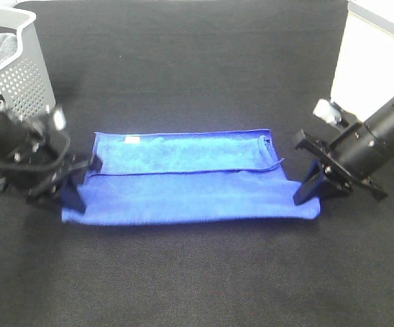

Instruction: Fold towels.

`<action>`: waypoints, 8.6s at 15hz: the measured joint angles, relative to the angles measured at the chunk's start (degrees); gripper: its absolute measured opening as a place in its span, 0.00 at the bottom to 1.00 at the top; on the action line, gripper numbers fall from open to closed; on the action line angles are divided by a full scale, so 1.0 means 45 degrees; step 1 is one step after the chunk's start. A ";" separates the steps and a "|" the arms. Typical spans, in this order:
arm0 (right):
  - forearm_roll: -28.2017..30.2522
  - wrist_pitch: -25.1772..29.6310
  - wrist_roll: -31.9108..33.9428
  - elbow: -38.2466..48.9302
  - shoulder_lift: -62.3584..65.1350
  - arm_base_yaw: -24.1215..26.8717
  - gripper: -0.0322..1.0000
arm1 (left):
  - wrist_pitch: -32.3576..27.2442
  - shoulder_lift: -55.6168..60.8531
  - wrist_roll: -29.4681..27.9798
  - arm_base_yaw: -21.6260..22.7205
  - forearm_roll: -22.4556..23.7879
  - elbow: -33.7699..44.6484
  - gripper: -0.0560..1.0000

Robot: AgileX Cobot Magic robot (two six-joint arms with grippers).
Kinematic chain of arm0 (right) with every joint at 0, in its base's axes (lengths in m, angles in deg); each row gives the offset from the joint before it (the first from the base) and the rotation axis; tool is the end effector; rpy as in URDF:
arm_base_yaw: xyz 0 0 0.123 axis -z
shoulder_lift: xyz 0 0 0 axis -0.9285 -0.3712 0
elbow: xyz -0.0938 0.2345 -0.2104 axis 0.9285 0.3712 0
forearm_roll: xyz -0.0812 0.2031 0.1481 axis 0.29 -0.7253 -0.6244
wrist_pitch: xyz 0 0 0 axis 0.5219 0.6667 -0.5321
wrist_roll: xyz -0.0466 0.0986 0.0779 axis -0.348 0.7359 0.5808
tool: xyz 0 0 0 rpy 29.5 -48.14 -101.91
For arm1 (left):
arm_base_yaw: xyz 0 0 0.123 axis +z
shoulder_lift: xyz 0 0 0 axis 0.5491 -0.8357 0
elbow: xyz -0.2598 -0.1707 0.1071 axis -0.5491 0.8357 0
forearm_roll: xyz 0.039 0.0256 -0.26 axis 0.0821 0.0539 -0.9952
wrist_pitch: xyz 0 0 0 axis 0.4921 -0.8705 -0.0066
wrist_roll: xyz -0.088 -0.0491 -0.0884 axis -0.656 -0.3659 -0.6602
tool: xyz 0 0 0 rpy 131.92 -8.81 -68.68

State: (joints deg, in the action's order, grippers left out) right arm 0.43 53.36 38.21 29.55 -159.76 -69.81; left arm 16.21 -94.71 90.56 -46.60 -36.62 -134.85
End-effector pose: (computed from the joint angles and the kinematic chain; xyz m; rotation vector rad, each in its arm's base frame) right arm 0.3572 0.0785 0.1111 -0.0657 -3.0268 -0.8332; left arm 0.3425 -0.1270 0.1319 0.0359 2.9599 -0.5705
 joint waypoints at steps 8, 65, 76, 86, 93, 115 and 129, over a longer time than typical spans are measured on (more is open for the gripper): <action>0.0038 0.0509 0.0395 -0.4889 -0.1553 0.0000 0.03 | 0.1159 -0.1031 -0.1210 0.0000 0.1553 -0.3820 0.06; 0.1235 0.2024 0.1439 -0.7767 -0.3501 0.0025 0.78 | -0.3998 -0.2750 -0.2852 -0.0280 0.3158 -0.9944 0.09; 0.1210 0.2139 0.1439 -0.7767 -0.3412 0.0025 0.78 | -0.0586 -0.5373 -0.4011 -0.3094 -0.0535 -1.0199 0.42; 0.0013 0.2445 0.1248 -0.7767 -0.2534 -0.0076 0.78 | 0.0267 -0.4762 -0.0904 -0.2483 -0.4635 -1.0199 0.56; -0.3400 0.2088 -0.0204 -0.7767 -0.2254 -0.3361 0.78 | 0.0458 -0.2839 -0.0318 0.0089 -0.4049 -1.0199 0.56; -0.0968 0.0815 0.0713 -0.7767 -0.3883 -0.1884 0.77 | -0.0649 -0.2776 -0.0318 0.0267 -0.2126 -1.0199 0.56; 0.4113 0.4418 0.2801 -0.7563 0.2305 -0.1872 0.77 | -0.6379 0.1592 -0.0968 0.0229 0.3603 -1.0199 0.56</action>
State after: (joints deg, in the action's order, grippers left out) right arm 18.93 73.24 50.82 -4.49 -149.39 -78.23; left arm -12.50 -87.55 86.21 -45.57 -20.40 -180.75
